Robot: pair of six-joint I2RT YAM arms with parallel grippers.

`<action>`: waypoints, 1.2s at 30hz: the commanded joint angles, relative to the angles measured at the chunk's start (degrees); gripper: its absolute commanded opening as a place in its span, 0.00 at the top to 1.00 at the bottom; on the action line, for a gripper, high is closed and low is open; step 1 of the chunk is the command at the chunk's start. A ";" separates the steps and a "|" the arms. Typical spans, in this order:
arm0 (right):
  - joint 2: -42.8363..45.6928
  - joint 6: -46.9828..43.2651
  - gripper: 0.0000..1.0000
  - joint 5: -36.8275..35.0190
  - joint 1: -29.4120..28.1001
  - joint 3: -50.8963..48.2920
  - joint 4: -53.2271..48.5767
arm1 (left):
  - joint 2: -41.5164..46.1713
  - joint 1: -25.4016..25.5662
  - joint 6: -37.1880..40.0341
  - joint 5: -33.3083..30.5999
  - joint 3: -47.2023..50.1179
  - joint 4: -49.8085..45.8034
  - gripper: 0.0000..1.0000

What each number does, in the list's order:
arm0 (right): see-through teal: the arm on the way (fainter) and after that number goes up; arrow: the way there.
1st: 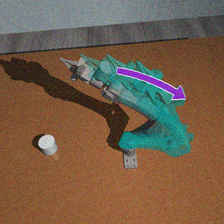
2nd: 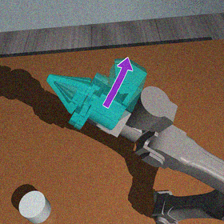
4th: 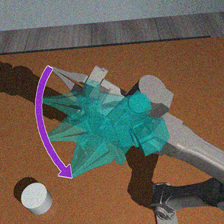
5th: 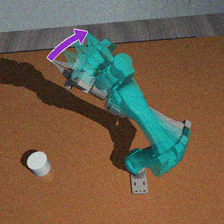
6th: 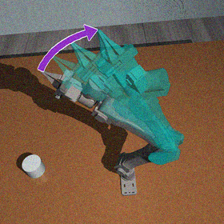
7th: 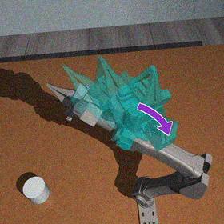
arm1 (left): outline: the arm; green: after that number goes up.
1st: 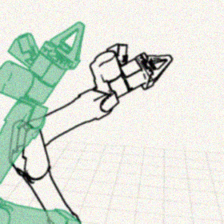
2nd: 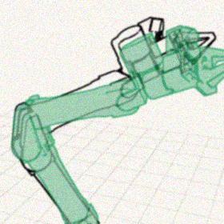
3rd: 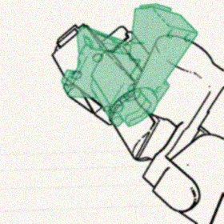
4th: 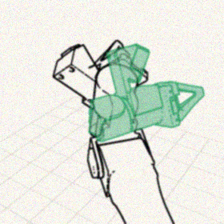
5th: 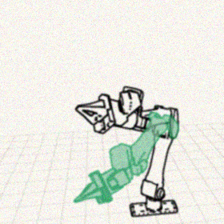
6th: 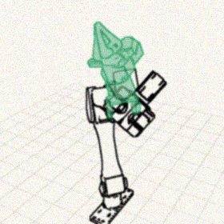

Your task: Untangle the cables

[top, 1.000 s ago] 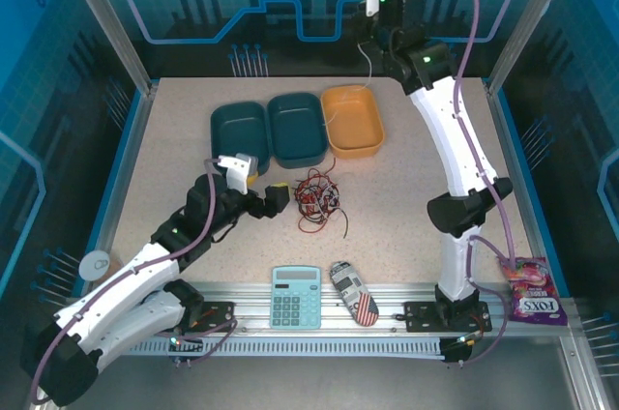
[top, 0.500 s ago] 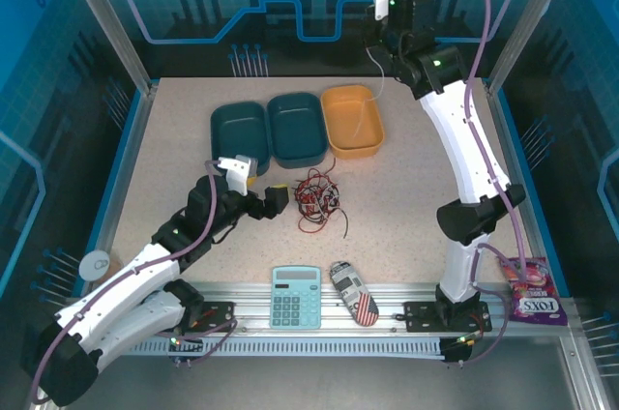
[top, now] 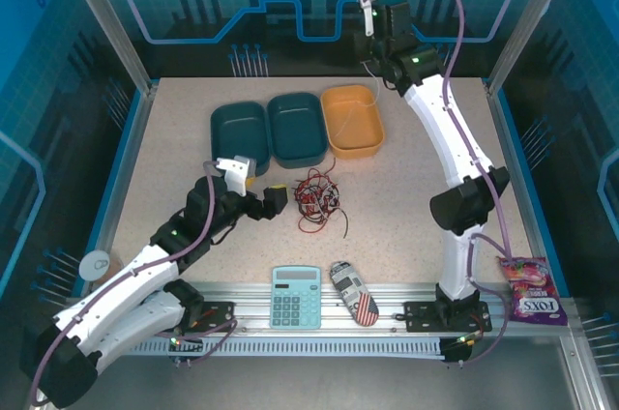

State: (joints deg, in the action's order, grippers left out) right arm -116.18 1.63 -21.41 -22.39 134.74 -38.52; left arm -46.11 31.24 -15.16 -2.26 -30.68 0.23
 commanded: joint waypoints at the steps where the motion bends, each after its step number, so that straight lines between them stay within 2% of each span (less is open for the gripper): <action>1: -2.82 1.95 1.00 2.98 0.86 -1.65 -0.06 | 0.76 0.05 -1.32 -1.13 0.87 -0.54 0.01; 10: -7.05 5.45 1.00 11.50 2.48 -5.10 0.04 | 0.76 0.06 -1.37 -1.59 1.49 -0.60 0.01; 24: -15.03 13.24 1.00 26.24 1.21 0.92 1.24 | -0.38 0.00 -1.45 -1.74 1.74 0.31 0.01; 29: -18.43 15.05 1.00 27.60 1.28 3.12 0.71 | -0.20 -0.01 -1.36 -1.92 1.74 0.12 0.01; 36: -18.40 15.89 1.00 26.51 2.21 -0.42 -2.09 | -0.46 0.02 -1.45 -2.06 1.93 0.63 0.01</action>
State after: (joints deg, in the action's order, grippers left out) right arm -134.87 16.01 4.62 -20.60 135.31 -38.96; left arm -46.46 31.24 -16.23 -3.27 -29.71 0.23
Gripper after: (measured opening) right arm 0.040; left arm 0.991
